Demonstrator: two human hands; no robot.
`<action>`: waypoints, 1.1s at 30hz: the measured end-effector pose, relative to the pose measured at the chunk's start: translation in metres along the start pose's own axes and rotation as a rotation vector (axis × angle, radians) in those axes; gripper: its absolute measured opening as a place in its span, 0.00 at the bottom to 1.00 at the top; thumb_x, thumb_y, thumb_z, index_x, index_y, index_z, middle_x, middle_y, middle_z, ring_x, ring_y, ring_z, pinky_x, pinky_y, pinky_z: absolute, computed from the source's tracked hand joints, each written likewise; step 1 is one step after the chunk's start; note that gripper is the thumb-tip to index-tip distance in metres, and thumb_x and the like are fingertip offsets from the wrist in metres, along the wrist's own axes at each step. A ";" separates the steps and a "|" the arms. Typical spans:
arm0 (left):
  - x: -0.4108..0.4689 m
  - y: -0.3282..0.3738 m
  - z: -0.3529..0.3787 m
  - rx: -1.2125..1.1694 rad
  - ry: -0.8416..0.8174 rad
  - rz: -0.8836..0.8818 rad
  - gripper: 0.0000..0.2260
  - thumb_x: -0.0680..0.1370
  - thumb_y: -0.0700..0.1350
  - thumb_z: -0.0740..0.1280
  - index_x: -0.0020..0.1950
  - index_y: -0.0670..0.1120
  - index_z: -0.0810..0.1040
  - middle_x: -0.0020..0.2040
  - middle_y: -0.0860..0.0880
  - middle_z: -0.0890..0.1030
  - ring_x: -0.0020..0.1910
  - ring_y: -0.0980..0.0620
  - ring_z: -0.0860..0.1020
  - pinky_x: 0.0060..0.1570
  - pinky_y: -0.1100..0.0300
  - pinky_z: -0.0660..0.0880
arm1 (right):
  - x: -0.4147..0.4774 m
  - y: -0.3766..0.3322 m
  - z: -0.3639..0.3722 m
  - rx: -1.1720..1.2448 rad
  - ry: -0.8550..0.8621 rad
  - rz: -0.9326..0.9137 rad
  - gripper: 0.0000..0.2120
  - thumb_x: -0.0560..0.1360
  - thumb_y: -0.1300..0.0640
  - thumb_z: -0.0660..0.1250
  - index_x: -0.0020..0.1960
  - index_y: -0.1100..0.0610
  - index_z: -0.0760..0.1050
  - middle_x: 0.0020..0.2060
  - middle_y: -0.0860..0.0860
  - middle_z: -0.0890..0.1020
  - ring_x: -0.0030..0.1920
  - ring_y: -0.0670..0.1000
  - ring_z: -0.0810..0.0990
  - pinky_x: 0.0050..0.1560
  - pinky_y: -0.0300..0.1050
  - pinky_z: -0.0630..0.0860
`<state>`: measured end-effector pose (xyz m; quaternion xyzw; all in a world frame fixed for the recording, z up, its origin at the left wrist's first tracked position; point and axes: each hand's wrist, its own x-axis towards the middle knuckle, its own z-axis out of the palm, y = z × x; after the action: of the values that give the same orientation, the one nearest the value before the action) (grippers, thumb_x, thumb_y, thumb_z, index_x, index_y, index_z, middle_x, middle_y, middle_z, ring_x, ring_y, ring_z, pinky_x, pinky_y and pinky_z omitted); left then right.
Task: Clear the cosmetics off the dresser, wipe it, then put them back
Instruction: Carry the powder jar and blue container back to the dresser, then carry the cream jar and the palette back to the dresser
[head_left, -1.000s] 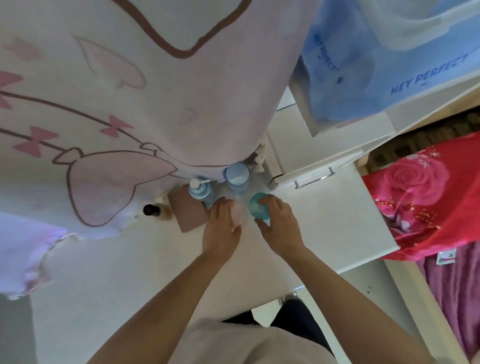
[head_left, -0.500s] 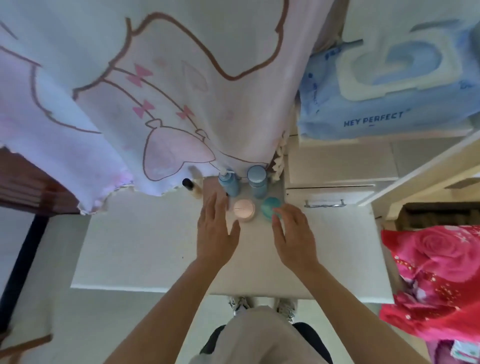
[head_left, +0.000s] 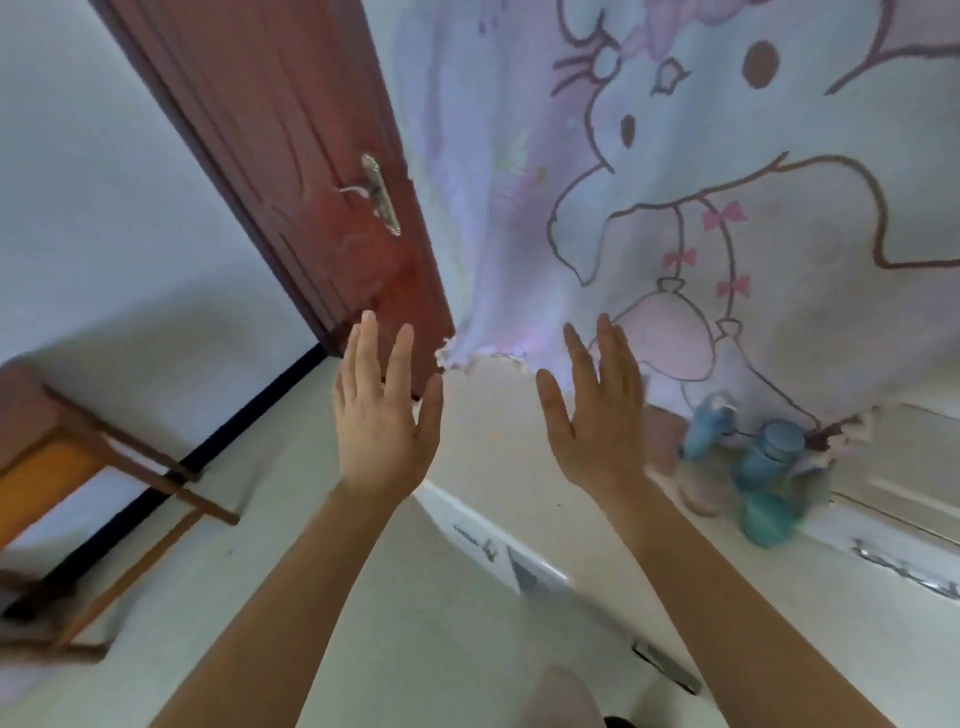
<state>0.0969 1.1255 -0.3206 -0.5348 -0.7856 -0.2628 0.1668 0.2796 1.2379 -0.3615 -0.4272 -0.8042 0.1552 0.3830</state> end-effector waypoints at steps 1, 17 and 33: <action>-0.006 -0.025 -0.024 0.032 0.038 -0.035 0.24 0.83 0.54 0.57 0.75 0.44 0.66 0.78 0.39 0.57 0.77 0.39 0.57 0.71 0.41 0.61 | 0.004 -0.032 0.016 0.037 -0.010 -0.056 0.29 0.82 0.39 0.50 0.79 0.51 0.59 0.80 0.55 0.55 0.80 0.55 0.50 0.77 0.57 0.54; -0.191 -0.428 -0.291 0.356 0.279 -0.629 0.25 0.82 0.55 0.57 0.77 0.47 0.62 0.80 0.43 0.53 0.78 0.43 0.53 0.72 0.42 0.58 | -0.068 -0.488 0.279 0.323 -0.314 -0.679 0.32 0.81 0.40 0.55 0.80 0.54 0.55 0.79 0.58 0.53 0.80 0.58 0.50 0.76 0.60 0.55; -0.087 -0.764 -0.274 0.430 0.102 -0.831 0.26 0.81 0.58 0.55 0.78 0.51 0.59 0.80 0.46 0.51 0.78 0.43 0.53 0.72 0.41 0.58 | 0.039 -0.702 0.605 0.519 -0.581 -0.694 0.32 0.81 0.39 0.55 0.80 0.51 0.51 0.80 0.53 0.53 0.80 0.51 0.49 0.78 0.50 0.53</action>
<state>-0.5847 0.6771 -0.3260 -0.1146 -0.9605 -0.1644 0.1930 -0.5854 0.9048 -0.3361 0.0344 -0.9067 0.3254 0.2663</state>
